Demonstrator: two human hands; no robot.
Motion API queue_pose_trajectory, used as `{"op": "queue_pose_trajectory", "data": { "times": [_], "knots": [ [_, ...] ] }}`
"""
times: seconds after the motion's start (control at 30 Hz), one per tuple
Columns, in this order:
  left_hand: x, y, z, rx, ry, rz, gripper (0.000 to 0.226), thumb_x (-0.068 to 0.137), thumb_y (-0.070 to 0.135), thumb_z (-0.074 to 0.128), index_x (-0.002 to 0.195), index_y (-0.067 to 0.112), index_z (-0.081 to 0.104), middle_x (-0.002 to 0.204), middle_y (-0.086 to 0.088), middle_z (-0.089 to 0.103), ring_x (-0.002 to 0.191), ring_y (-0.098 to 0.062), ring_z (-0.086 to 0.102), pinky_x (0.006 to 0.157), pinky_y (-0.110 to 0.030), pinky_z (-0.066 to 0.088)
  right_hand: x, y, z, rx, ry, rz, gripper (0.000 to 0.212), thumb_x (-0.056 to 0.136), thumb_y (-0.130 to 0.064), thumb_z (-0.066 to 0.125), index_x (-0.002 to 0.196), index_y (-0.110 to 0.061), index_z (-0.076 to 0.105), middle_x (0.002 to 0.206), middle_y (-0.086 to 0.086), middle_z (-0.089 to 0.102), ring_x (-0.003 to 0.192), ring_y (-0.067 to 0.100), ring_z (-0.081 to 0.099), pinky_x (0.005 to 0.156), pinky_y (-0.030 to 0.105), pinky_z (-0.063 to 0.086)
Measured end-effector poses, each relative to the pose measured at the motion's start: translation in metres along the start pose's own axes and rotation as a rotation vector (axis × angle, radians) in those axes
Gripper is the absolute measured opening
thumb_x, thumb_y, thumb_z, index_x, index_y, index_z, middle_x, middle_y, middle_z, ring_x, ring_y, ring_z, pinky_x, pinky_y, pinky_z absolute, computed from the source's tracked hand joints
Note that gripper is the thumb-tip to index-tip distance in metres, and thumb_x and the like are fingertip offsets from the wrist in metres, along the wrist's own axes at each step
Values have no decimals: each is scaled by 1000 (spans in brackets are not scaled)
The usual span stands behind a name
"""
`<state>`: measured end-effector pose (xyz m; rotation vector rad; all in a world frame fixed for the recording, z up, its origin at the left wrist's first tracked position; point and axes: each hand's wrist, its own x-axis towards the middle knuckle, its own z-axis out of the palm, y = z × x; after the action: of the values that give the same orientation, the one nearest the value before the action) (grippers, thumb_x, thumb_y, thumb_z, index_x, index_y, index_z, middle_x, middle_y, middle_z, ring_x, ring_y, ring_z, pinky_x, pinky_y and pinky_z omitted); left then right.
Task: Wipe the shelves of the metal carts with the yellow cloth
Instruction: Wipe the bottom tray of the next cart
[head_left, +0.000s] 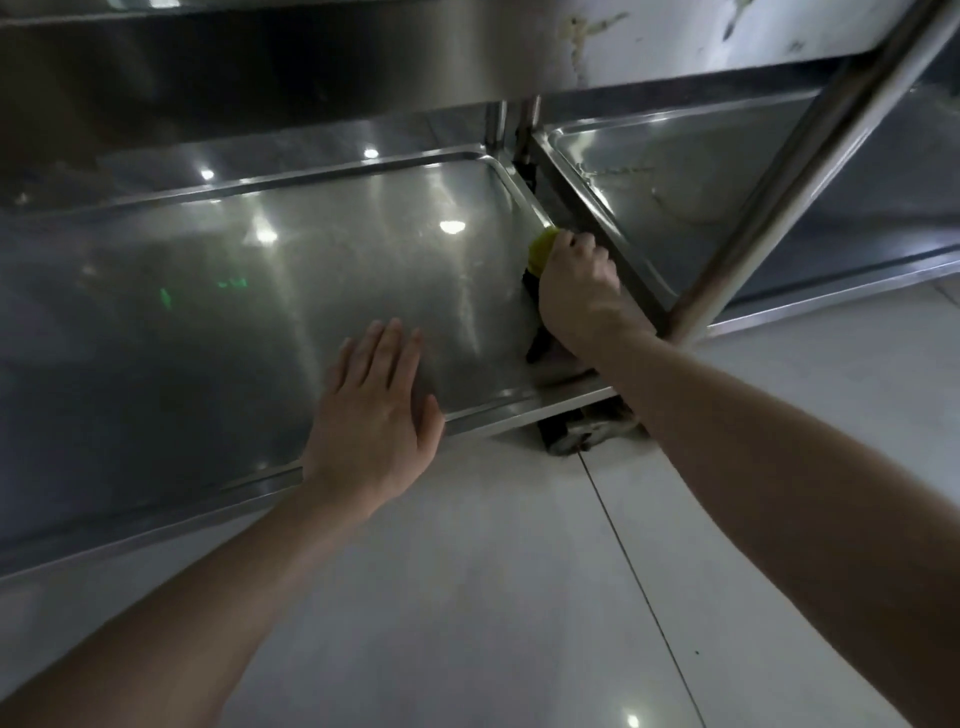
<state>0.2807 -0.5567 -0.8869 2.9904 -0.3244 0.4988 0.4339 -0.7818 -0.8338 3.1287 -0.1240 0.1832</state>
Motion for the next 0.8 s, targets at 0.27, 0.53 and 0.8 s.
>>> {"op": "queue_pose_trajectory", "data": {
  "times": [0.27, 0.53, 0.8],
  "knots": [
    [1, -1, -8, -146, 15, 50, 55, 99, 31, 52, 146, 4, 56, 152, -16, 57, 148, -34, 47, 127, -51, 31, -116, 4, -42, 244, -271, -102, 40, 97, -17, 65, 135, -6, 56, 124, 10, 54, 113, 32, 62, 85, 40, 54],
    [-43, 23, -134, -684, -416, -151, 11, 99, 18, 69, 99, 29, 70, 92, 12, 73, 83, -12, 70, 79, -33, 57, -211, 14, -153, 620, -437, 96, 55, 92, -35, 80, 136, -16, 54, 111, 5, 66, 103, 29, 67, 79, 36, 51],
    [-11, 100, -391, -1211, -796, -501, 28, 102, 7, 66, 104, 34, 70, 99, 7, 78, 94, -16, 76, 78, -35, 62, -287, 30, -377, 878, -608, 357, 37, 100, -41, 69, 124, -25, 46, 106, 6, 72, 89, 30, 72, 78, 53, 62]
  ]
}}
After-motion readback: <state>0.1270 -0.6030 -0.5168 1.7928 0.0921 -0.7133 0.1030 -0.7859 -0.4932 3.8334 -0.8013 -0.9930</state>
